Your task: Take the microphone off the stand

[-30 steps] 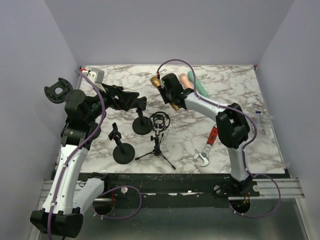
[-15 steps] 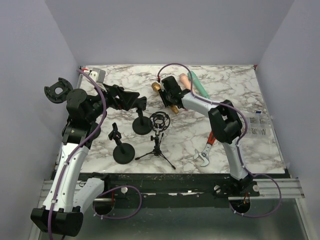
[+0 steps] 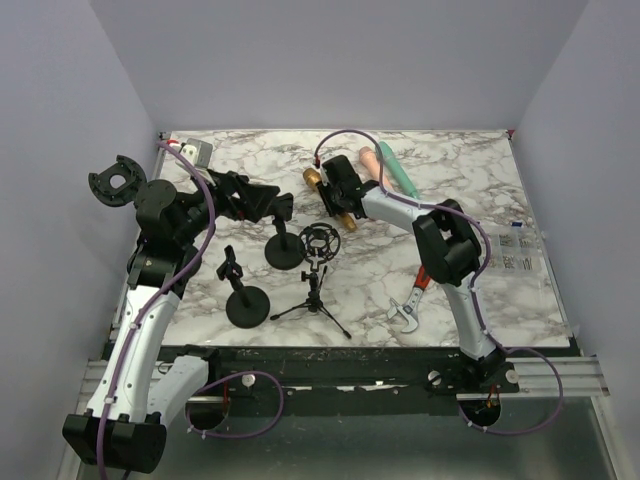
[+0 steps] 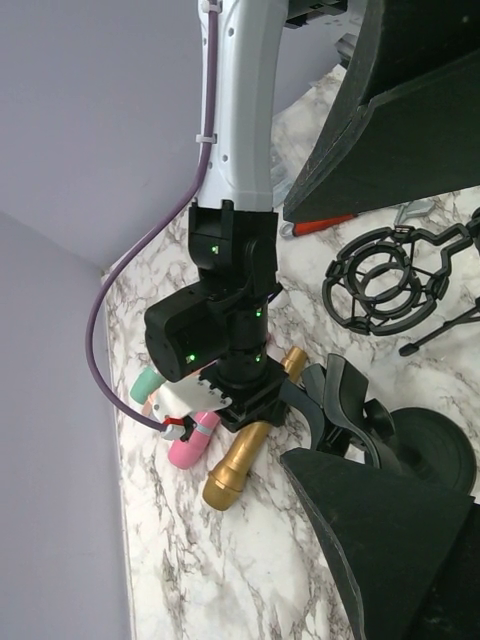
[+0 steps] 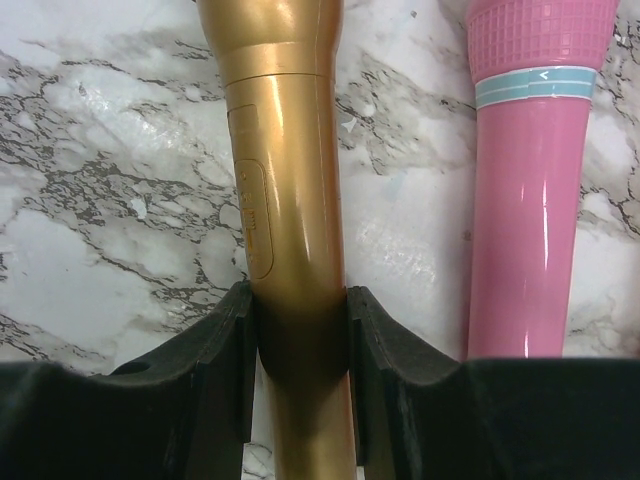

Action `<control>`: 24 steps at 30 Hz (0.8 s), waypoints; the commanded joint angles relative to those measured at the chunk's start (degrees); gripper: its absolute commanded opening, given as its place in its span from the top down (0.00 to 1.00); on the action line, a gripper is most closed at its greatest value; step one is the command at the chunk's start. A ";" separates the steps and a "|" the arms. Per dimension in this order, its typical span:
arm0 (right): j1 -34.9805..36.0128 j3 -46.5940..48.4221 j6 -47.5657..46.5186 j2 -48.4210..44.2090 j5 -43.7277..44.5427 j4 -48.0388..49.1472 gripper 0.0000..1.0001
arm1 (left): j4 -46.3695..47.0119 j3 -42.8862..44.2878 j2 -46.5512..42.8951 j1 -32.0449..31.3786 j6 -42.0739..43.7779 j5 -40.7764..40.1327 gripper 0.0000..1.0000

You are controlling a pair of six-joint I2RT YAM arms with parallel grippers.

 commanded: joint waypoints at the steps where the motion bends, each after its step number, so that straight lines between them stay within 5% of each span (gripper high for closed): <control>1: 0.03 1.43 0.58 1.33 -1.86 0.51 0.60 | 0.94 -0.15 -1.22 -0.30 -1.25 -1.45 0.02; 12: 0.03 2.48 0.78 0.62 -4.76 -0.20 0.42 | -12.99 2.75 -8.49 -0.30 1.54 -6.48 0.02; 24: 0.03 4.06 3.82 -6.26 -2.50 -3.71 0.18 | -32.28 16.54 -12.60 -0.30 13.39 -30.15 0.01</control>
